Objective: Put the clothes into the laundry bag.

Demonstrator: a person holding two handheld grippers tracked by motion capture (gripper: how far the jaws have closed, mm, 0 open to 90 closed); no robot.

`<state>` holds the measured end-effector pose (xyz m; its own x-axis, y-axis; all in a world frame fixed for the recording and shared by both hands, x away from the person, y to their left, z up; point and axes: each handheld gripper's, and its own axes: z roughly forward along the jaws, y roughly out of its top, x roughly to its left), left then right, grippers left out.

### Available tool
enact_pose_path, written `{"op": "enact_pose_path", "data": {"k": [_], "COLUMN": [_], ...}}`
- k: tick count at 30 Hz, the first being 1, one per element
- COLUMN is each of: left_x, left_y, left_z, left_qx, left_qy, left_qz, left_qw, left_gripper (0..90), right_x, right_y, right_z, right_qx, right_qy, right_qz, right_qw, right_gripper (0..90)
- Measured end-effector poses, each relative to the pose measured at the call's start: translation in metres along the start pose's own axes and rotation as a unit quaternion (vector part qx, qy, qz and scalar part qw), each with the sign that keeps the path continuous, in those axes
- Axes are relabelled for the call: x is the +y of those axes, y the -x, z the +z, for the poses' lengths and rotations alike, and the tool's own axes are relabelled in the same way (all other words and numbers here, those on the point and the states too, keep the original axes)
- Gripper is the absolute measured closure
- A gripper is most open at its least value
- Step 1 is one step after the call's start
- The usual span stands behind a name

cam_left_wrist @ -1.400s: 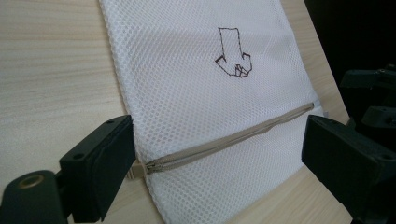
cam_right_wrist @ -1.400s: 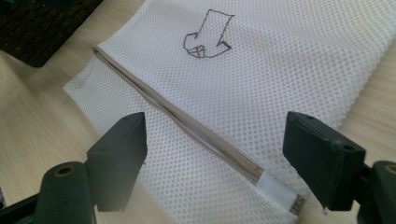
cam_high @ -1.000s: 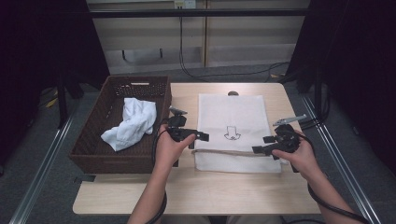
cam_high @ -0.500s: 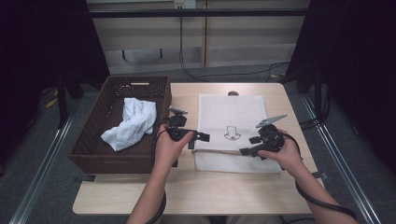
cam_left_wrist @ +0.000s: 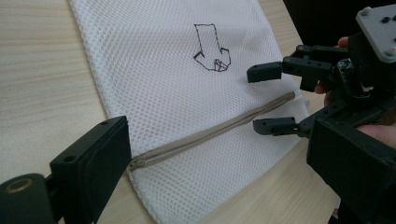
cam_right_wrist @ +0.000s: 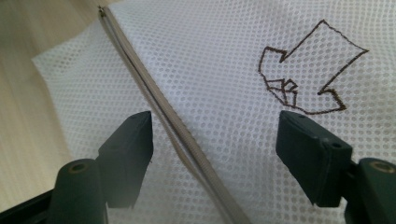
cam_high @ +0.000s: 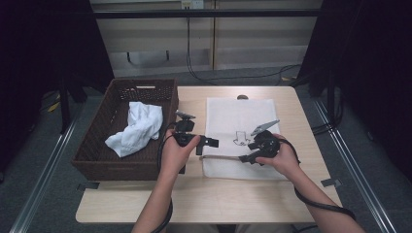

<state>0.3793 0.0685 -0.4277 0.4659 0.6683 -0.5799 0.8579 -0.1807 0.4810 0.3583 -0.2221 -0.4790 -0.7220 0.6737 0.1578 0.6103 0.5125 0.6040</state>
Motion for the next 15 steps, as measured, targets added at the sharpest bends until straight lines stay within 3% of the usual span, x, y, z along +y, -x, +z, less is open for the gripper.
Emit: {"op": "enact_pose_path", "data": {"k": [9, 13, 15], "left_x": [0.0, 0.0, 0.0], "left_y": [-0.001, 0.0, -0.001], "left_z": [0.001, 0.002, 0.002], "left_qx": [0.002, 0.0, 0.003], "left_qy": [-0.002, -0.002, -0.003], "left_qz": [0.004, 0.005, 0.011], "left_qw": [1.0, 1.0, 0.9999], "left_gripper": [6.6, 6.5, 6.5], "right_x": [-0.004, -0.004, -0.003], "right_y": [0.007, 0.009, 0.009], "right_z": [0.011, 0.012, 0.012], "right_qx": [-0.005, -0.001, -0.01], "right_qy": [-0.001, -0.006, -0.01], "right_qz": [0.001, 0.001, -0.002], "right_qw": [1.0, 1.0, 0.9999], "right_gripper": [31.6, 40.9, 45.9]}}
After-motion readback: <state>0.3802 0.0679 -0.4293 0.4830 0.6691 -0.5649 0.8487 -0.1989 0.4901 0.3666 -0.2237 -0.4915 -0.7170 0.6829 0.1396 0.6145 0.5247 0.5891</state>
